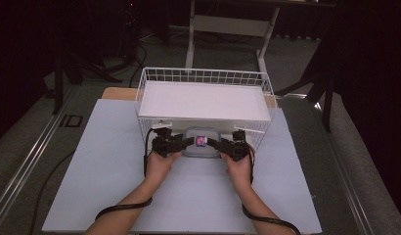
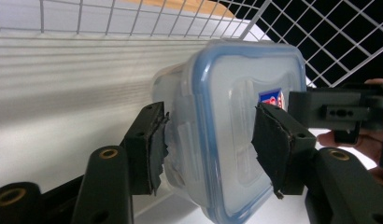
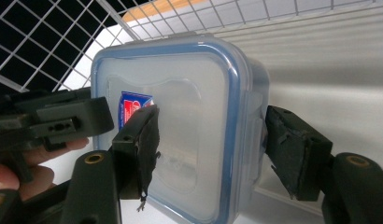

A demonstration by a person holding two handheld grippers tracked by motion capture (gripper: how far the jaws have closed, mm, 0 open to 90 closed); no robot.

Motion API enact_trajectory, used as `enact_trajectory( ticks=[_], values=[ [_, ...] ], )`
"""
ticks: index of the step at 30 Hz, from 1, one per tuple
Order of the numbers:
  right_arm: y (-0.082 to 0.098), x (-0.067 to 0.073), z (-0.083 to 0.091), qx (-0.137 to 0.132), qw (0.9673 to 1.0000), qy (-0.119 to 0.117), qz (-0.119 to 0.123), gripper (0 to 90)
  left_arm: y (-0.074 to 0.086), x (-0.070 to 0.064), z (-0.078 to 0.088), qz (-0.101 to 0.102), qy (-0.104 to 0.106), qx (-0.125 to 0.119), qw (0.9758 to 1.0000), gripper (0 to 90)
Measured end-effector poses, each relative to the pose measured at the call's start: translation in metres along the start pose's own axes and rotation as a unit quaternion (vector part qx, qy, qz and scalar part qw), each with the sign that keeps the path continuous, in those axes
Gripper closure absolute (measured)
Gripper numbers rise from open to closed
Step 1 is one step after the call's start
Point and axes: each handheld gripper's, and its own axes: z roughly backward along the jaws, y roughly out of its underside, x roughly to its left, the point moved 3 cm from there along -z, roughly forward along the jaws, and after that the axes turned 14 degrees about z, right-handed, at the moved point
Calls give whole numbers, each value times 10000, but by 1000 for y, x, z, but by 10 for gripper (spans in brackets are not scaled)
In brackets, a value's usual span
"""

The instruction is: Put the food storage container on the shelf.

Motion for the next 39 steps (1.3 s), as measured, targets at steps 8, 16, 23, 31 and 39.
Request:
enact_trajectory(
  ticks=[8,16,23,31,39],
  values=[
    [-3,-2,-6,49,9999,80,74,332,-1,4,-6,49,21,-22,10000,414],
    [-8,-9,-12,-20,9987,395,310,319,-3,9,-11,195,-63,24,9998,418],
    [-8,-2,-7,147,9985,497,173,308,-1,6,-8,113,-50,47,9999,421],
    [-6,0,3,-52,9972,557,505,322,4,-2,5,12,7,29,10000,418],
    [-1,13,20,-60,9932,721,910,305,19,-16,27,-443,31,96,9990,357]
  ],
)
